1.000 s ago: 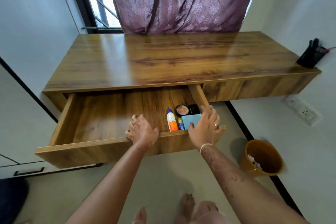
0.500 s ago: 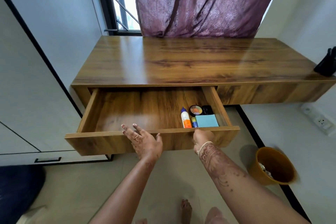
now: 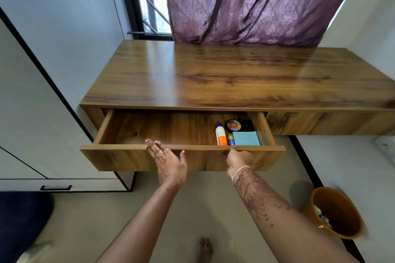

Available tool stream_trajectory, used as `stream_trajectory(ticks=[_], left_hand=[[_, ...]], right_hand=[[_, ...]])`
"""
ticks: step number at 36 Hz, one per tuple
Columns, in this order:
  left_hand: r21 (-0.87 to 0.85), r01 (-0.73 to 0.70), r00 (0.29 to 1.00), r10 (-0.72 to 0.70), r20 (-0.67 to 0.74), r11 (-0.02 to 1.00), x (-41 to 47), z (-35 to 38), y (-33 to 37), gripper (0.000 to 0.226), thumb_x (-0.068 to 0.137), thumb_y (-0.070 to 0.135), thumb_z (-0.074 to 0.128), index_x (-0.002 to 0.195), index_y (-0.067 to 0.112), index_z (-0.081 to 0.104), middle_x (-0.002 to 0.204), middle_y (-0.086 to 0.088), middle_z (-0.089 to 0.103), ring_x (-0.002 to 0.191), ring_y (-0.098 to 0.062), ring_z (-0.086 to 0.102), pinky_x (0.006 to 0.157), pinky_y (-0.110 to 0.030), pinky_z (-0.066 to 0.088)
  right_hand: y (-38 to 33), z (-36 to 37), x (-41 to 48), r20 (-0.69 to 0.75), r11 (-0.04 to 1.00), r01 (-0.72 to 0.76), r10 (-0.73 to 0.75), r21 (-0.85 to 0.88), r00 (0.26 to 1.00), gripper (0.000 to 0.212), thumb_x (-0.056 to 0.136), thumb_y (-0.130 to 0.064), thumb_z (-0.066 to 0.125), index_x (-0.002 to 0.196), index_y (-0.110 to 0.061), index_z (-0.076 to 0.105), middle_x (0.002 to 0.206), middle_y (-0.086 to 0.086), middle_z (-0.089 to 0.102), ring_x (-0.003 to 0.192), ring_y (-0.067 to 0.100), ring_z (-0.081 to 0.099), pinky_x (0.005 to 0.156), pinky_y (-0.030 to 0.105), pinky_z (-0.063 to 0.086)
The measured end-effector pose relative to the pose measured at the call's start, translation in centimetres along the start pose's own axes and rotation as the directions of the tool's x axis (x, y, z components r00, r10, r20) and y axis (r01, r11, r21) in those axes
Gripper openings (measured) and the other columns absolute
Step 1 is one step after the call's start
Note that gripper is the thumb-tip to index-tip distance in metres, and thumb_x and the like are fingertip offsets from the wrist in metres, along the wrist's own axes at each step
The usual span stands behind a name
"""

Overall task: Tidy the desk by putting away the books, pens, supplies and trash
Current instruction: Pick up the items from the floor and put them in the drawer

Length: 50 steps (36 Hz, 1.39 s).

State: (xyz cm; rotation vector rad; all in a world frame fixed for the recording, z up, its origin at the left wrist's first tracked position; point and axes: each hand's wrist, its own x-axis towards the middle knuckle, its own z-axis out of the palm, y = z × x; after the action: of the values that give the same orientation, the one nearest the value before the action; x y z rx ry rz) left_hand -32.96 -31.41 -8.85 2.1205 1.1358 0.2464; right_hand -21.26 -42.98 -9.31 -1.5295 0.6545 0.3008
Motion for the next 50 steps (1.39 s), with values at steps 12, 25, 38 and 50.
stream_trajectory(ticks=[12, 25, 38, 50], left_hand=[[-0.356, 0.274, 0.960, -0.274, 0.051, 0.893, 8.1, 0.4, 5.8, 0.096, 0.096, 0.035, 0.054, 0.150, 0.002, -0.017, 0.160, -0.018, -0.015, 0.148, -0.033, 0.016, 0.111, -0.041, 0.031], [-0.565, 0.393, 0.901, -0.428, 0.076, 0.726, 17.0, 2.2, 9.4, 0.103, 0.094, 0.041, 0.058, 0.148, -0.003, -0.018, 0.161, -0.020, 0.009, 0.147, -0.032, 0.019, 0.116, -0.036, 0.019], [-0.601, 0.509, 0.831, -0.534, 0.155, 0.617, 19.8, 4.0, 8.5, 0.124, 0.081, 0.055, 0.065, 0.145, -0.003, -0.024, 0.152, -0.028, 0.029, 0.141, -0.037, 0.032, 0.112, -0.050, 0.034], [-0.637, 0.512, 0.844, -0.475, 0.249, 0.576, 20.4, 3.5, 8.4, 0.109, 0.081, 0.060, 0.059, 0.151, -0.001, 0.001, 0.149, -0.024, 0.037, 0.129, -0.036, 0.049, 0.094, -0.048, 0.050]], right_hand=[[-5.9, 5.0, 4.8, 0.109, 0.991, -0.105, 0.096, 0.084, 0.989, 0.027, 0.092, -0.002, 0.054, 0.119, 0.000, 0.056, 0.097, 0.009, 0.059, 0.085, 0.024, 0.061, 0.088, 0.047, 0.055], [-11.5, 8.5, 9.6, 0.217, 0.970, -0.160, 0.119, 0.182, 0.969, 0.052, 0.095, -0.041, 0.055, 0.131, -0.003, 0.050, 0.133, 0.014, 0.050, 0.105, 0.028, 0.053, 0.095, 0.046, 0.052], [-11.5, 9.5, 11.6, 0.252, 0.985, -0.155, 0.132, 0.076, 0.959, 0.060, 0.096, -0.044, 0.049, 0.138, -0.002, 0.042, 0.140, 0.017, 0.043, 0.123, 0.035, 0.049, 0.092, 0.050, 0.052], [-11.8, 8.7, 11.7, 0.332, 0.978, -0.190, 0.152, 0.085, 0.931, 0.056, 0.095, -0.041, 0.054, 0.137, -0.005, 0.043, 0.141, 0.014, 0.044, 0.118, 0.031, 0.051, 0.079, 0.042, 0.054]])
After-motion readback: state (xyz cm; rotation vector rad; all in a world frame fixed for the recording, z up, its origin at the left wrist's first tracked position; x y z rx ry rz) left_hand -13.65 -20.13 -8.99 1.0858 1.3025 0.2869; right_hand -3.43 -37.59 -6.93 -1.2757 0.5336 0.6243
